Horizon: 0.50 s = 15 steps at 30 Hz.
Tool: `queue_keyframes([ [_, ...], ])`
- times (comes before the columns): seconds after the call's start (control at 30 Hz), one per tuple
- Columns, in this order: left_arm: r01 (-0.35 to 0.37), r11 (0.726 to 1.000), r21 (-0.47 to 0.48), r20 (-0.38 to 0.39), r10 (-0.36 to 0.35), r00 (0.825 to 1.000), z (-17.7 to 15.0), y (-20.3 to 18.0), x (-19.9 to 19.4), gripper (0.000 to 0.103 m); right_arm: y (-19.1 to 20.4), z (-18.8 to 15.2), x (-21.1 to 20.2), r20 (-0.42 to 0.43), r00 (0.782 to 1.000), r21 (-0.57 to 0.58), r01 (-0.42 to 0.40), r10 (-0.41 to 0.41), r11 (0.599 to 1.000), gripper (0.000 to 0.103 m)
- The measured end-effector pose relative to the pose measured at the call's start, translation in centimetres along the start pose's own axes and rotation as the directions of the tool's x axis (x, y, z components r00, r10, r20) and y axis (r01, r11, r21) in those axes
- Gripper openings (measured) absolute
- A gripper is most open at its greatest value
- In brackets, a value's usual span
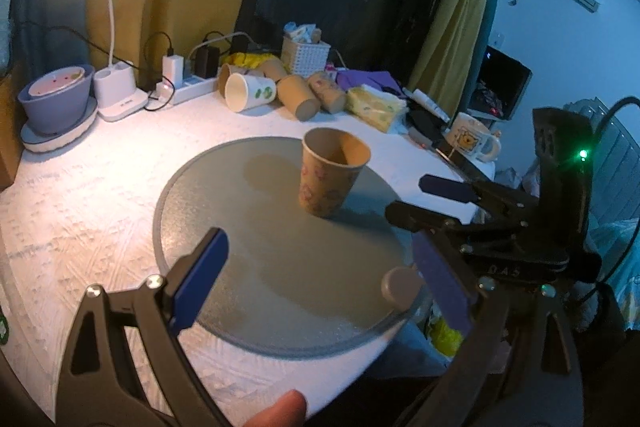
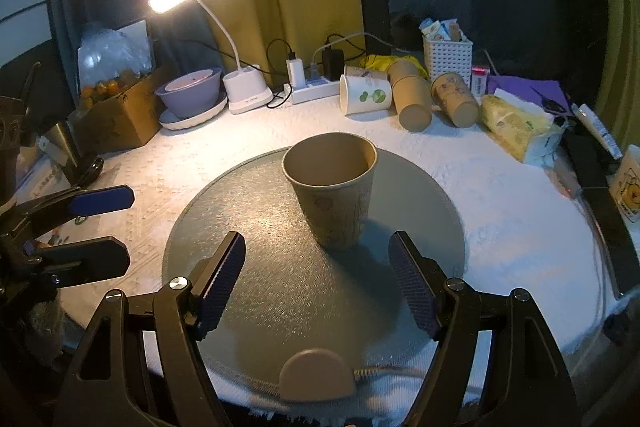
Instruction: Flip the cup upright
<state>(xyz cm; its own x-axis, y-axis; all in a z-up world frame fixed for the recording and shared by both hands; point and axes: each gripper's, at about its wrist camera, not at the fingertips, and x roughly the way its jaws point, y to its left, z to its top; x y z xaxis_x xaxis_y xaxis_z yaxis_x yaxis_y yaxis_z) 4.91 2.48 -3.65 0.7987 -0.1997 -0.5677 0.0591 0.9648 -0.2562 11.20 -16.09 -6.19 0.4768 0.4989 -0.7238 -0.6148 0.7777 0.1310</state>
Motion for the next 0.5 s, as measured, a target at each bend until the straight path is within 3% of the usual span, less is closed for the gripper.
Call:
queue_keyframes([
  [0.3, -0.054, 0.998, 0.013, 0.1, 0.052, 0.994, -0.5, -1.0, -3.4, 0.094, 2.0, 0.1, -3.6, 0.049, 0.998, -0.022, 0.03, -0.029, 0.999, 0.077],
  [0.5, -0.102, 0.994, 0.035, 0.181, 0.094, 0.979, -0.4, -1.9, -6.4, 0.094, 3.1, 0.2, -6.5, 0.095, 0.994, -0.02, 0.055, -0.053, 0.998, 0.077],
])
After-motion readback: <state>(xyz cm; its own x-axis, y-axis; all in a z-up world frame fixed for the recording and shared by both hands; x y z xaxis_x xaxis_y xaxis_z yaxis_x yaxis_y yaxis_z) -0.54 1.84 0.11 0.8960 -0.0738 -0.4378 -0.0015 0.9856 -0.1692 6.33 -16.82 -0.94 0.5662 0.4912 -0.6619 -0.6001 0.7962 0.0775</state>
